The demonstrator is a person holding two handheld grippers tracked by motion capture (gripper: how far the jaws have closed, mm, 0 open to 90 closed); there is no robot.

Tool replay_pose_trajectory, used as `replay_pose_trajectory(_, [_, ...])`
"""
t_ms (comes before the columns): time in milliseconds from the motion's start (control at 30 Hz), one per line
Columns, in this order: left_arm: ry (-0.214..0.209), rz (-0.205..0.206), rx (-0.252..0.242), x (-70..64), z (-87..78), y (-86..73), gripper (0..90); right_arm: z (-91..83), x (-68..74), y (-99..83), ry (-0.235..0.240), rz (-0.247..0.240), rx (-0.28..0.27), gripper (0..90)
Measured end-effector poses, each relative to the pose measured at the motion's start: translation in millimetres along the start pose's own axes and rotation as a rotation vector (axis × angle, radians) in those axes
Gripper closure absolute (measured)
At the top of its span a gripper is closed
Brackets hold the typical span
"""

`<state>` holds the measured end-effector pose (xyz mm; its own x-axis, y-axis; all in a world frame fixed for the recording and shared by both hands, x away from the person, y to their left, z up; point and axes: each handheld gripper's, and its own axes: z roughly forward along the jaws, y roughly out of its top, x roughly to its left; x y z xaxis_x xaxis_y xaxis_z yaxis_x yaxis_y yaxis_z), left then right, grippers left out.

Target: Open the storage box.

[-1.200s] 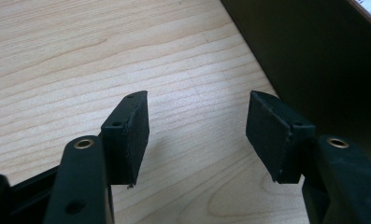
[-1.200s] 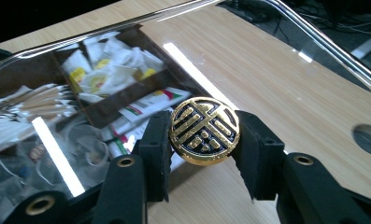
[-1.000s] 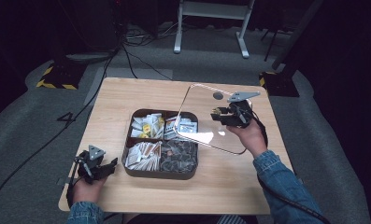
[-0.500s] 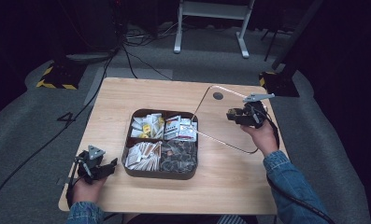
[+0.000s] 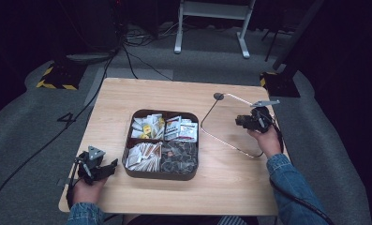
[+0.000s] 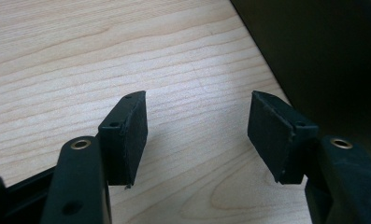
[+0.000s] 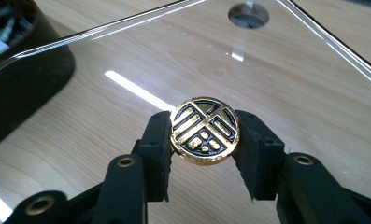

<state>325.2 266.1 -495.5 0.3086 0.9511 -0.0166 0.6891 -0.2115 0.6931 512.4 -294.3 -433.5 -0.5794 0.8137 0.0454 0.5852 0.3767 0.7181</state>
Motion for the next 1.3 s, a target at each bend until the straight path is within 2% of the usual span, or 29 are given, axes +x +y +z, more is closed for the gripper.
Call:
replay_pose_trajectory(267, [-0.002, 0.004, 0.004, -0.5, 0.1, 0.1, 38.5, 17.5, -10.7, -19.3, -0.018, 0.028, 0.045, 57.9])
replay_pose_trajectory(633, [-0.004, 0.002, 0.006, -0.4, 0.3, 0.0, 38.4, 30.2, -17.5, -34.9, -0.038, 0.037, 0.088, 57.7])
replay_pose_trajectory(700, [-0.005, 0.003, 0.007, -0.4, 0.3, 0.0, 38.4, 30.4, -18.0, -36.0, -0.037, 0.036, 0.083, 57.6])
replay_pose_trajectory(733, [-0.004, 0.005, 0.008, -0.5, 0.4, 0.0, 38.4, 30.2, -18.9, -36.6, -0.025, 0.052, 0.080, 56.9])
replay_pose_trajectory(833, [-0.006, 0.005, 0.007, -0.7, 0.3, 0.1, 38.5, 28.6, -20.0, -35.8, -0.023, 0.061, 0.054, 46.8])
replay_pose_trajectory(900, [-0.006, 0.004, 0.005, -0.9, 0.0, 0.2, 38.5, 26.0, -20.6, -34.0, -0.024, 0.088, 0.047, 41.4])
replay_pose_trajectory(1067, [0.003, 0.018, 0.017, -2.8, 0.3, 0.4, 38.3, 9.5, -13.2, -31.9, 0.002, 0.113, -0.030, 39.1])
replay_pose_trajectory(1300, [0.008, 0.015, 0.016, -3.8, -0.7, 1.3, 38.4, -11.2, 7.6, -37.7, 0.064, 0.073, -0.077, 39.6])
